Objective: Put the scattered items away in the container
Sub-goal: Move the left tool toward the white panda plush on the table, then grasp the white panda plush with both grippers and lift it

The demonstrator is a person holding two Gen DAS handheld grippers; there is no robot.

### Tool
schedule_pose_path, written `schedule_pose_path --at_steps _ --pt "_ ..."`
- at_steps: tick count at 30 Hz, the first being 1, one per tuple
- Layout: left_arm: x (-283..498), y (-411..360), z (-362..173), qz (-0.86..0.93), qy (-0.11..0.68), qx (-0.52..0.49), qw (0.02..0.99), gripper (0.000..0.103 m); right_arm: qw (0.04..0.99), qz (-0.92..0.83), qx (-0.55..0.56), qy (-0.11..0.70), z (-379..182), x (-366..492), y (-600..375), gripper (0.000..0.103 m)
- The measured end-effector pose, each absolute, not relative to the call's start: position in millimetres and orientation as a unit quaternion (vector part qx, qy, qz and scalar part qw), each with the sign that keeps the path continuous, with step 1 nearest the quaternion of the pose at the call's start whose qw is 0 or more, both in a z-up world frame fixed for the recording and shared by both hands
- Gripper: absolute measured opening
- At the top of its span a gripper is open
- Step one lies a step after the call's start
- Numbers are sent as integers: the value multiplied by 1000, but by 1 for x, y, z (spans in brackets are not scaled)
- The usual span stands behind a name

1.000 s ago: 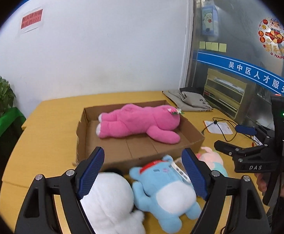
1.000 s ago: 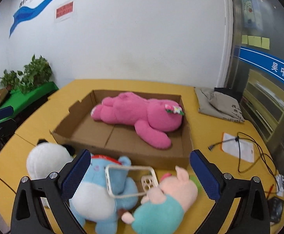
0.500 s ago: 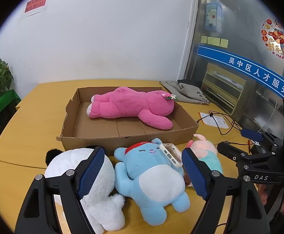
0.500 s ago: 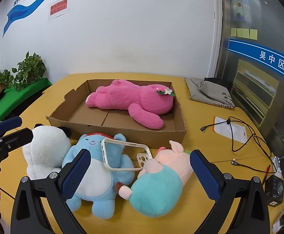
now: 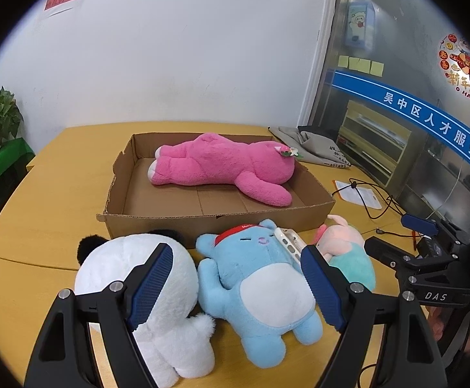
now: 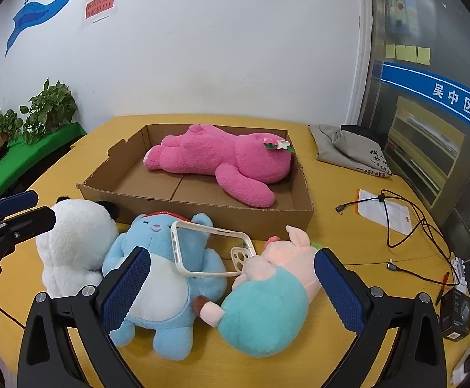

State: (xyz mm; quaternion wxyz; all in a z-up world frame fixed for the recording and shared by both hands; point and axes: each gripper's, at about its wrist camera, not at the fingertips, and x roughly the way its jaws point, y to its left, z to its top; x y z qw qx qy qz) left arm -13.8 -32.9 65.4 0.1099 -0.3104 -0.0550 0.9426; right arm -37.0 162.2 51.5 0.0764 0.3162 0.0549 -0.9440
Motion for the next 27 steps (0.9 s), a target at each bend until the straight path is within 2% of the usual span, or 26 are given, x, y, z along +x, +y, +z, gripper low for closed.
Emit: schedule_pose_path --at_steps 5,15,19,23,27 --pt "-11 -47 58 938 -67 -322 114 82 105 -942 315 45 46 -33 157 103" --pt "-14 -119 35 929 -116 -342 79 82 268 -901 334 68 15 -19 85 103" --pt "-23 -150 20 921 -133 -359 72 81 325 -873 359 52 -10 -24 38 103" --pt "-41 -171 -4 906 -151 -389 74 81 342 -858 381 38 -36 -37 -2 103" --pt "-68 -197 -33 877 -225 -401 142 85 326 -856 398 50 -64 -54 -33 103"
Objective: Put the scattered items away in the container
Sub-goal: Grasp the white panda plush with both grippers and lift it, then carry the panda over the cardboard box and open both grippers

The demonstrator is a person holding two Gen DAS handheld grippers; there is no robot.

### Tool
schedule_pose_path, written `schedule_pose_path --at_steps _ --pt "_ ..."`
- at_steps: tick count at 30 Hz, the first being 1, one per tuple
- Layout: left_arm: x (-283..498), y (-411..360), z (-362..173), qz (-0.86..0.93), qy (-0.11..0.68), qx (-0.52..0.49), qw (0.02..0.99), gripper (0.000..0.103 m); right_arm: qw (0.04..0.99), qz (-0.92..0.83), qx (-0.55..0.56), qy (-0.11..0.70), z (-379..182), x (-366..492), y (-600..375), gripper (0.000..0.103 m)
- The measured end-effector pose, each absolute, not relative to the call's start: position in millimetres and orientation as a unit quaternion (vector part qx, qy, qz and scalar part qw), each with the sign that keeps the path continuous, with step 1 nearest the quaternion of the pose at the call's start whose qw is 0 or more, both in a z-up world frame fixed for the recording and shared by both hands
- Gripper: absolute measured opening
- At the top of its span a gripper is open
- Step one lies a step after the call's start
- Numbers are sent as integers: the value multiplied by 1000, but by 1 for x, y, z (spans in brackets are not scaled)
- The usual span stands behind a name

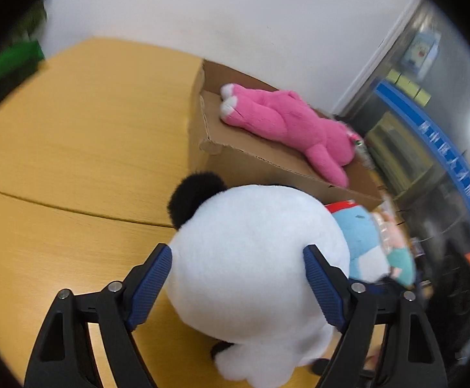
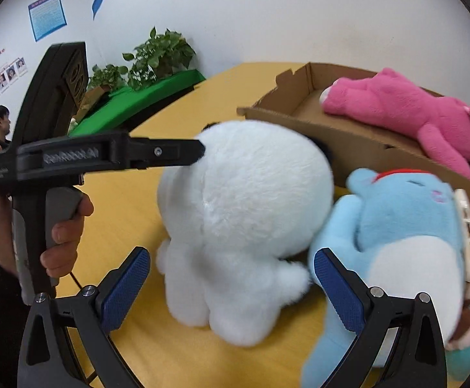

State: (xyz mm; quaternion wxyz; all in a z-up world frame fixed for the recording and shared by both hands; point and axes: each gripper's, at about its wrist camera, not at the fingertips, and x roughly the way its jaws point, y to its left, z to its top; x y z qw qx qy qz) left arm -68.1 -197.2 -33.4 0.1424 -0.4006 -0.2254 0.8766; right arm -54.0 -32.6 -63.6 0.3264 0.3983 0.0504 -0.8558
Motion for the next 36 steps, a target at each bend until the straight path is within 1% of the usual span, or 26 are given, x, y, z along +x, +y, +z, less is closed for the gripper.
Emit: schedule_pose_path --at_steps 1,2,3,5,7,8,9,10,11,12,13,15,16,20,24,26,29,31,33,36 --pt "-73 -203 -39 870 -243 -401 153 87 311 -859 402 59 -71 -59 -39 103" --pt "-76 -207 -43 867 -252 -401 157 95 297 -864 400 70 -76 -61 -44 103" --pt "-79 -208 -46 865 -254 -402 157 98 292 -868 394 80 -79 -62 -50 103" --pt "-83 -206 -54 856 -263 -407 179 98 298 -863 398 94 -85 -63 -61 101" --pt "-84 -202 -58 852 -262 -410 196 98 283 -865 398 115 -94 -62 -70 101" --pt "-82 -201 -57 854 -255 -407 199 95 281 -867 395 115 -97 -61 -72 98" --pt "-80 -200 -56 855 -254 -404 204 92 280 -868 395 110 -98 -62 -72 93" --pt "-79 -201 -55 853 -257 -402 210 84 281 -869 396 101 -97 -62 -71 90" --pt "-78 -201 -54 852 -259 -401 216 76 282 -869 396 91 -95 -63 -68 84" --pt "-76 -200 -52 851 -260 -399 221 73 285 -869 398 79 -93 -64 -64 80" --pt "-74 -199 -48 852 -258 -395 226 65 287 -868 399 72 -91 -64 -61 78" --pt "-68 -193 -37 857 -245 -388 234 58 288 -868 401 54 -87 -64 -55 73" --pt "-66 -189 -31 859 -238 -384 238 54 289 -867 403 43 -83 -63 -52 72" --pt "-56 -179 14 877 -207 -347 260 53 291 -875 386 11 -56 -57 -42 71" --pt "-65 -166 75 894 -171 -303 281 53 287 -899 330 -2 -3 -58 -30 71" --pt "-75 -156 110 901 -147 -289 289 53 283 -908 308 -2 20 -67 -25 71" --pt "-115 -147 136 907 -124 -277 292 53 275 -919 282 1 51 -105 -18 71" --pt "-147 -142 140 908 -119 -280 287 53 270 -922 278 -3 62 -138 -15 71" --pt "-183 -139 131 907 -122 -291 278 53 264 -922 283 -9 62 -168 -14 71" --pt "-235 -138 93 896 -130 -330 268 53 250 -917 310 -30 36 -217 -16 71"
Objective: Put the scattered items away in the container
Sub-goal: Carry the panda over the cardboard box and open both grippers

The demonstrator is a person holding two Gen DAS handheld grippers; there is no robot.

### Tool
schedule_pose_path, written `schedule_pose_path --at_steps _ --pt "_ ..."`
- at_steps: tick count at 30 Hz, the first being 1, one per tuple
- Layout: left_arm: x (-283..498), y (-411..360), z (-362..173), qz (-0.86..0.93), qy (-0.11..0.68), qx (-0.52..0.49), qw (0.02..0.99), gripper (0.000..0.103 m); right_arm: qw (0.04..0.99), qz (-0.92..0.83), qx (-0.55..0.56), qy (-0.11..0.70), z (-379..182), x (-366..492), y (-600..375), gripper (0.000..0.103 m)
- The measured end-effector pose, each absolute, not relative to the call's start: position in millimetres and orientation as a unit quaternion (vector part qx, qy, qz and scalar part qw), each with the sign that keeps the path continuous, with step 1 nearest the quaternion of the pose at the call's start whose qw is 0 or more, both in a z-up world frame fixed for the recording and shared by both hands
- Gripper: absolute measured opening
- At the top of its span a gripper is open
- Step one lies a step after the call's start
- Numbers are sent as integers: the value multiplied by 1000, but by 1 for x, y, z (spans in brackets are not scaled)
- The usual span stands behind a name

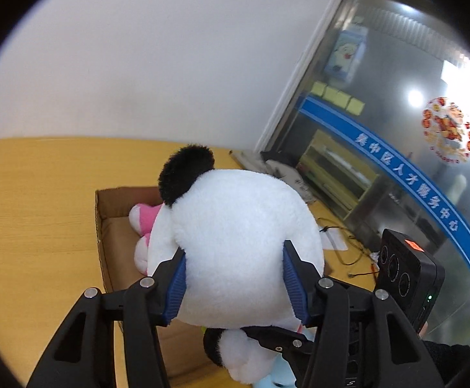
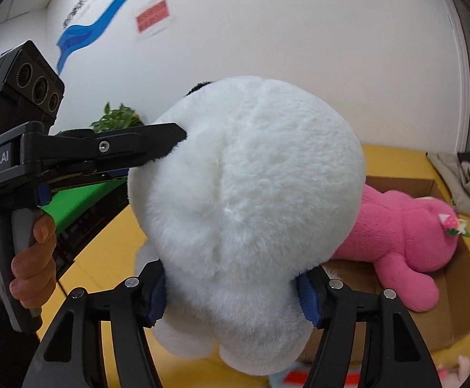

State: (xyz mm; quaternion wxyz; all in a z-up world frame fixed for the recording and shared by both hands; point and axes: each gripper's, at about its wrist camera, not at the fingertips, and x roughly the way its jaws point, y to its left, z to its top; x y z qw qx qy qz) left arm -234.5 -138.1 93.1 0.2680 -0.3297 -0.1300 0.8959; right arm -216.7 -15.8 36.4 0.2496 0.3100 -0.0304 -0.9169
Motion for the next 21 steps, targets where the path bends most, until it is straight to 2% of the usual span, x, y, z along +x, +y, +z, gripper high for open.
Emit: schedule_pose_path --at_steps 5,7,11,15,17,21 --pt "-289 -156 0 858 -158 -430 232 53 217 -883 407 -88 -35 -259 -26 71" --pt "-289 -166 -20 854 -160 -438 229 54 205 -864 450 -96 -62 -261 -40 71" --pt "-280 -188 -27 858 -166 -434 219 57 187 -866 459 -61 -64 -253 -64 73" --pt "-275 -189 -17 863 -166 -433 201 60 203 -851 478 -79 -57 -248 -56 84" --pt "-267 -194 -3 871 -166 -425 180 58 233 -842 481 -72 -43 -240 -38 94" --pt "-232 -187 33 899 -141 -371 185 58 258 -867 425 -15 11 -200 25 96"
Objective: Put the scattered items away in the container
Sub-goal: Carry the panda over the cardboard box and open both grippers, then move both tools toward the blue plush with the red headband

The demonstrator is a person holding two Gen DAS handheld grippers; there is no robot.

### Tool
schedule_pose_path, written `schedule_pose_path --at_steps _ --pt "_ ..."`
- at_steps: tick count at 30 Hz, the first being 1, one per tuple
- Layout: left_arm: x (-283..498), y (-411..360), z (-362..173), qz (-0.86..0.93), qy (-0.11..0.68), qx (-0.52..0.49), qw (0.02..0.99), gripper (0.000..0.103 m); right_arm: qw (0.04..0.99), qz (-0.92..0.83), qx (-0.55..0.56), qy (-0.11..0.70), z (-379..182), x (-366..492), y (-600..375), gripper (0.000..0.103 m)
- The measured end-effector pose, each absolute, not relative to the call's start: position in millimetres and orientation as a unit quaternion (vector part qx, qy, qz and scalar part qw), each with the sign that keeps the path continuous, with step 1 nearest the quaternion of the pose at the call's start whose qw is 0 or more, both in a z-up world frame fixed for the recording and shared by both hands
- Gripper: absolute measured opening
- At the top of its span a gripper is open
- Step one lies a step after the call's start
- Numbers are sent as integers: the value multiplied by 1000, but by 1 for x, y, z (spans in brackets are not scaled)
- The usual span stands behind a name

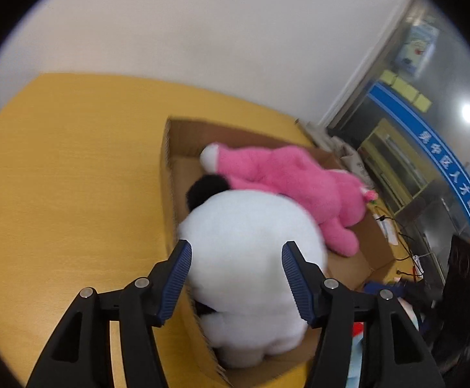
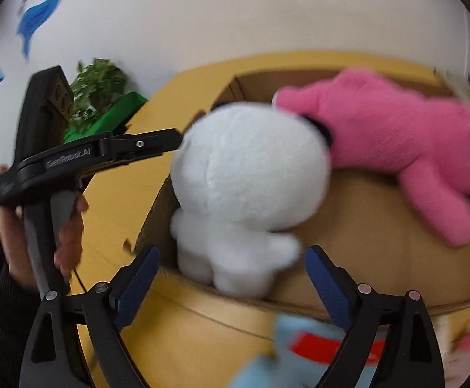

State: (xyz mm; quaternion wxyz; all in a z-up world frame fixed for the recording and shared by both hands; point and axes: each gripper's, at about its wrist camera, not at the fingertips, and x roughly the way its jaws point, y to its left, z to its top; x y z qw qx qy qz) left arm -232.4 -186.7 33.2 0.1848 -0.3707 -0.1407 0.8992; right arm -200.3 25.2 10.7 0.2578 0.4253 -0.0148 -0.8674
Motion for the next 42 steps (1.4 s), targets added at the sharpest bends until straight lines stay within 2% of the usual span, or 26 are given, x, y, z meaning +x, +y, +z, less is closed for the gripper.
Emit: schedule_pose_path --at_steps 4,7,9,11,20,22,24,26,27,31,34,42 --pt "-206 -152 51 899 -90 -370 217 58 194 -887 419 13 23 -216 121 100" --pt "-213 -139 25 879 -86 -418 212 58 127 -864 487 -9 -11 -258 182 100" --pt "-221 -146 3 864 -112 -450 194 58 101 -843 528 -15 -35 -270 200 97" --pt "-222 -154 -10 854 -137 -464 189 58 96 -847 522 37 -42 -265 198 91" --pt "-174 -160 -18 862 -114 -461 176 57 99 -852 513 29 -45 -227 195 91" --pt "-164 -153 -16 869 -92 -462 155 57 92 -862 498 31 -41 -209 200 92" --pt "-149 -147 -7 879 -67 -455 128 57 87 -875 474 51 -29 -193 198 103" --pt "-131 -138 8 893 -48 -429 126 57 95 -894 431 76 -10 -166 190 103" --pt "-121 -130 17 901 -44 -412 132 59 103 -904 406 84 3 -147 184 103" --pt "-86 -94 54 929 -36 -344 129 81 127 -926 346 78 33 -95 171 103" --pt "-61 -65 72 943 -41 -301 137 81 124 -938 316 65 43 -69 167 103" --pt "-37 -21 65 928 -74 -317 181 81 105 -944 308 60 41 -39 171 103"
